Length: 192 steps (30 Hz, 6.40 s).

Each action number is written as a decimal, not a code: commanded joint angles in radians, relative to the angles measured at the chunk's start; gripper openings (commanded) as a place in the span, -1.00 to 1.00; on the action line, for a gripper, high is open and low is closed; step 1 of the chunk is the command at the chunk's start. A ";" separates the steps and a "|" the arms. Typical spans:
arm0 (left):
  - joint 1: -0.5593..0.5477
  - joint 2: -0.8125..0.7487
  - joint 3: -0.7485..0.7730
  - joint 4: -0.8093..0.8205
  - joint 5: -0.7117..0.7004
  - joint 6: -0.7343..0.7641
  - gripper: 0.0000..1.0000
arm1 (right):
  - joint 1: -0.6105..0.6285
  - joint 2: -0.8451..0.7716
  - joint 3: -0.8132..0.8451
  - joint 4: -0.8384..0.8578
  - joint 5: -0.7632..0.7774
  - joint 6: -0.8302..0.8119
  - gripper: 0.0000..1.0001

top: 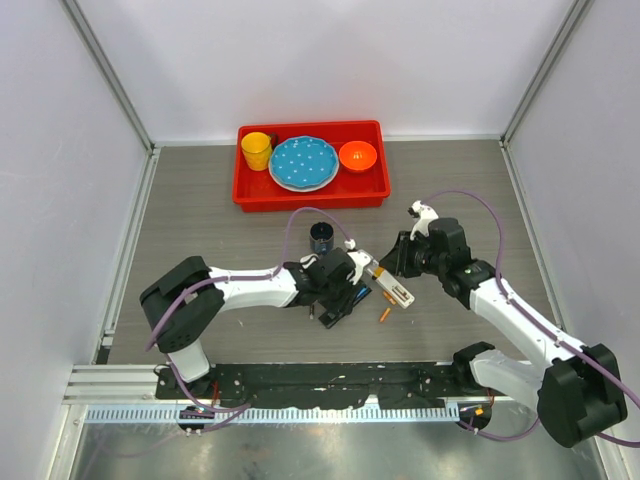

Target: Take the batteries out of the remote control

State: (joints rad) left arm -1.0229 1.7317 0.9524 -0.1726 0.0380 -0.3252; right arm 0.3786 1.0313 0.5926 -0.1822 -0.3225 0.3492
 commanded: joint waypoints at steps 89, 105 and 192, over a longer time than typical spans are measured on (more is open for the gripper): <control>0.007 0.181 -0.070 -0.070 -0.016 -0.038 -1.00 | 0.029 -0.125 -0.039 0.041 0.006 0.125 -0.97; -0.026 0.101 -0.106 -0.148 -0.083 -0.291 0.28 | 0.029 -0.088 -0.027 0.049 0.141 0.082 -0.97; 0.195 -0.017 -0.049 0.159 0.207 -0.360 -0.54 | 0.028 0.018 -0.025 0.130 0.083 0.102 -0.98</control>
State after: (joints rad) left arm -0.8352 1.6951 0.8494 -0.0154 0.2359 -0.7036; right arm 0.4049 1.0477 0.5472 -0.1192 -0.2127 0.4511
